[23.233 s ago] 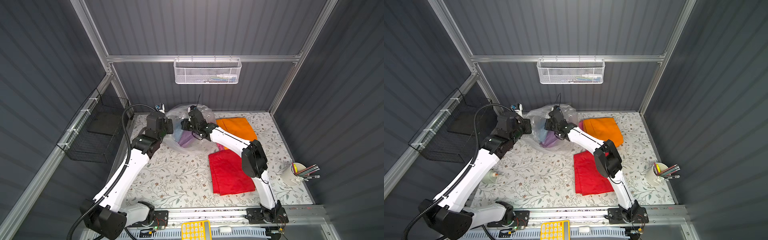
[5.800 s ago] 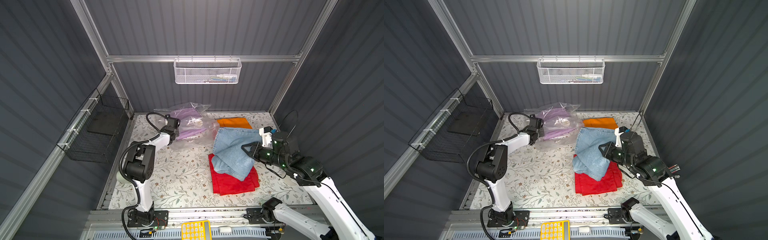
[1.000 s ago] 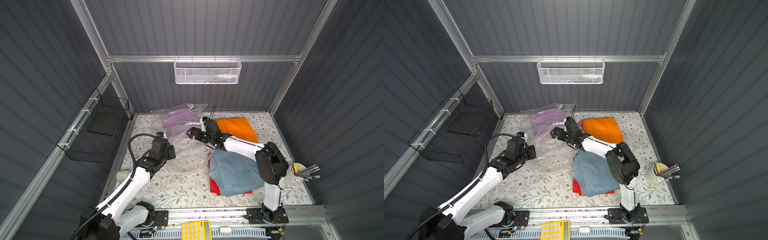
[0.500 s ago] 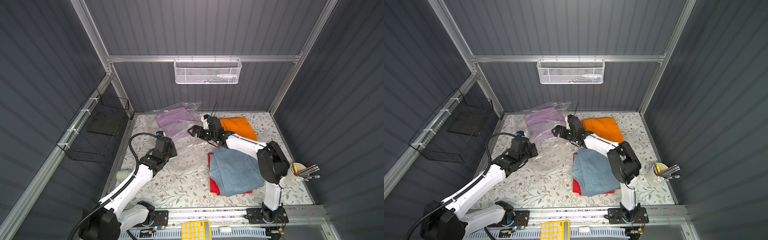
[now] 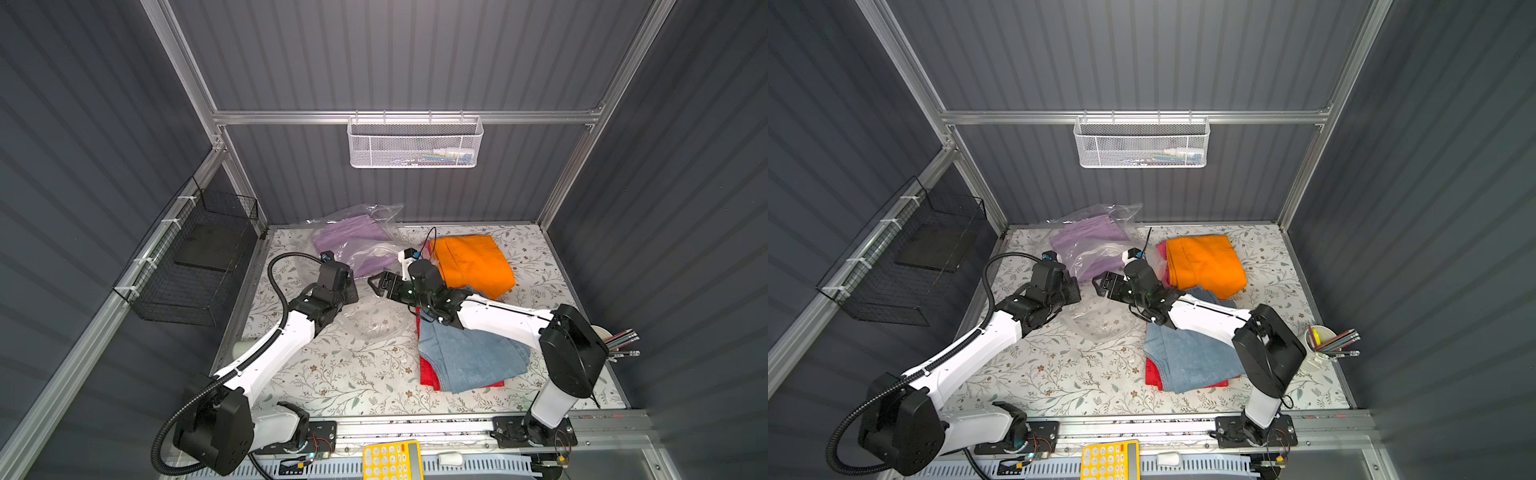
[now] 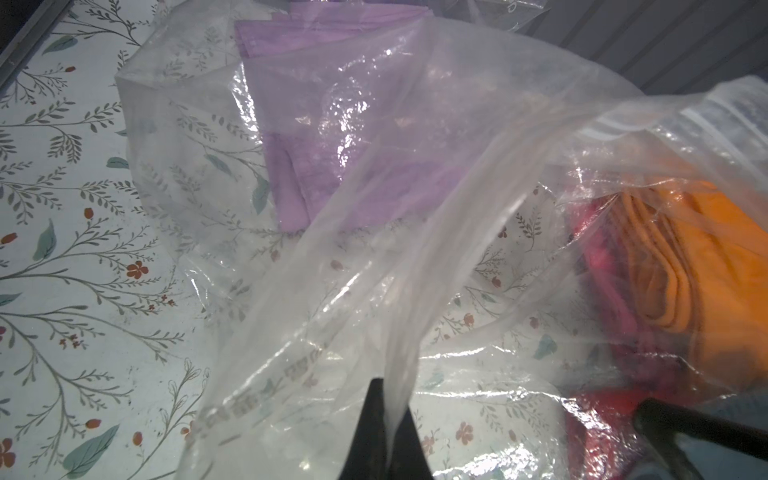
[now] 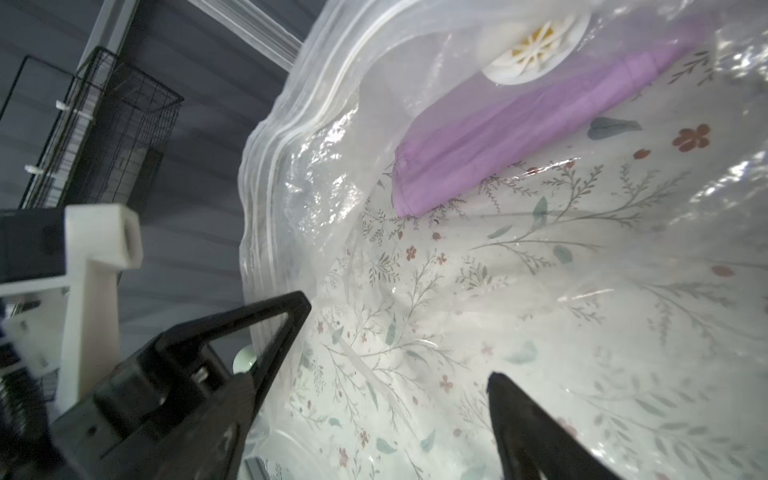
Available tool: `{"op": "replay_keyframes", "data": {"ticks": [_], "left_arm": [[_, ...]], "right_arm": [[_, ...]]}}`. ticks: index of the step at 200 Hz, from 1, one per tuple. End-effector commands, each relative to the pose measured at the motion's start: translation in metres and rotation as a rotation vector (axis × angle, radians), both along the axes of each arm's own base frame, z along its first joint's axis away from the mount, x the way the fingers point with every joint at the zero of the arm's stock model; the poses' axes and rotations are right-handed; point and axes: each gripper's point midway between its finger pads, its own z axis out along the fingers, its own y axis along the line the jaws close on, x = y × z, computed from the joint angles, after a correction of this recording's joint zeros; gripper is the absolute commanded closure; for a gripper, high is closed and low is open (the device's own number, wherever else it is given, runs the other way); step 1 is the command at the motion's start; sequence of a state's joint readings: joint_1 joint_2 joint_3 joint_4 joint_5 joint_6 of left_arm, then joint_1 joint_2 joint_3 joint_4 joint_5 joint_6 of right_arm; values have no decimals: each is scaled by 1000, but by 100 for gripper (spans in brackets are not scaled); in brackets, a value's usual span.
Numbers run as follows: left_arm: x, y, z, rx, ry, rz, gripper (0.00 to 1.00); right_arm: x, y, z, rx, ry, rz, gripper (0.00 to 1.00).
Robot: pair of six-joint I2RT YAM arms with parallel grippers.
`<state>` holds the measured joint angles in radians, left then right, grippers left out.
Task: Take the trousers out of the vacuum bag
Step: Take out the trousers from the vacuum bag.
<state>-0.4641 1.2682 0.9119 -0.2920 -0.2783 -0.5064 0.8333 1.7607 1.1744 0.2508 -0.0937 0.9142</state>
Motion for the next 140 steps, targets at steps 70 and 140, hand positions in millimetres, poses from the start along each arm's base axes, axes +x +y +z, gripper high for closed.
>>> {"op": "replay_keyframes", "data": {"ticks": [70,140], "left_arm": [[7,0,22,26,-55,-16,100],[5,2,30,31,-72,-19,100]], "right_arm": [[53,27,-58,-68,64,-166,29],[70,33,-87,-117,114,-211,26]]}}
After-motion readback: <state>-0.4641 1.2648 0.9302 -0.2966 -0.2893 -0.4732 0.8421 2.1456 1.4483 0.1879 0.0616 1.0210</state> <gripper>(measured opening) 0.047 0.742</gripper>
